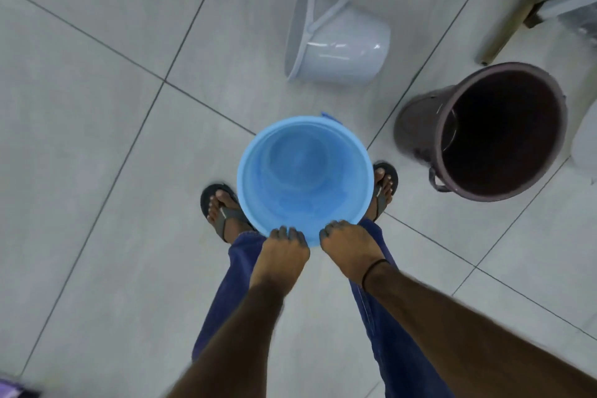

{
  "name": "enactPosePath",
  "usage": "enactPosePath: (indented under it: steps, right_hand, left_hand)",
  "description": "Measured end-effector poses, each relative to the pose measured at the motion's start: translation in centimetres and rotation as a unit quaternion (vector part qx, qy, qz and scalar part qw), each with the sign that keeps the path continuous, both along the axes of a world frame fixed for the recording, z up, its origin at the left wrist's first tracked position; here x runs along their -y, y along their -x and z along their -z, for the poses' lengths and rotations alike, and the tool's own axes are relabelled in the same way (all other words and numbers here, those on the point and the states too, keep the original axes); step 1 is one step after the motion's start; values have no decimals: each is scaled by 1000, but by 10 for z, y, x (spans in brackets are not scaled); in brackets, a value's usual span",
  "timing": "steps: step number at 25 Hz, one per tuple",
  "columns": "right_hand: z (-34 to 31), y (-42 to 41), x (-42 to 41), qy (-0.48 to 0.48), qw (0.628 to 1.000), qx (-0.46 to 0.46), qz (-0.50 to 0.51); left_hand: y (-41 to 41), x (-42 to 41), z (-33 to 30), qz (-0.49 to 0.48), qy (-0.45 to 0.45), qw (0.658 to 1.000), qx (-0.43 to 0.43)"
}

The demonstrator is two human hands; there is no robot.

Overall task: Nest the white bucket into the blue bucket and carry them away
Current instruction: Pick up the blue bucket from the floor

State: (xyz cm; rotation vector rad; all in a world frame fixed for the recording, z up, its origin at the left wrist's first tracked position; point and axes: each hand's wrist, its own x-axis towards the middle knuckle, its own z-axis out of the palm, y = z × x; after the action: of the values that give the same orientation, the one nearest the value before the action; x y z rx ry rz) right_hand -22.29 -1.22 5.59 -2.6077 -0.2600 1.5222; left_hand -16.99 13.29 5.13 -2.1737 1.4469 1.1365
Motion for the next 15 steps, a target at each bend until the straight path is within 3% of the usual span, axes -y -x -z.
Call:
enactPosePath:
  steps: [7,12,15]
  right_hand:
    - [-33,-2,5,-6,999,25,-40]
    - [-115,-72,71,0,998,58,6]
    - [-146,-122,120,31,996,86,-21]
  left_hand:
    - [4,-12,-24,-140,22,990,-25]
    - [-50,43,-99,-255,78,964,-8]
    - [-84,87,-121,-338,76,938,-23]
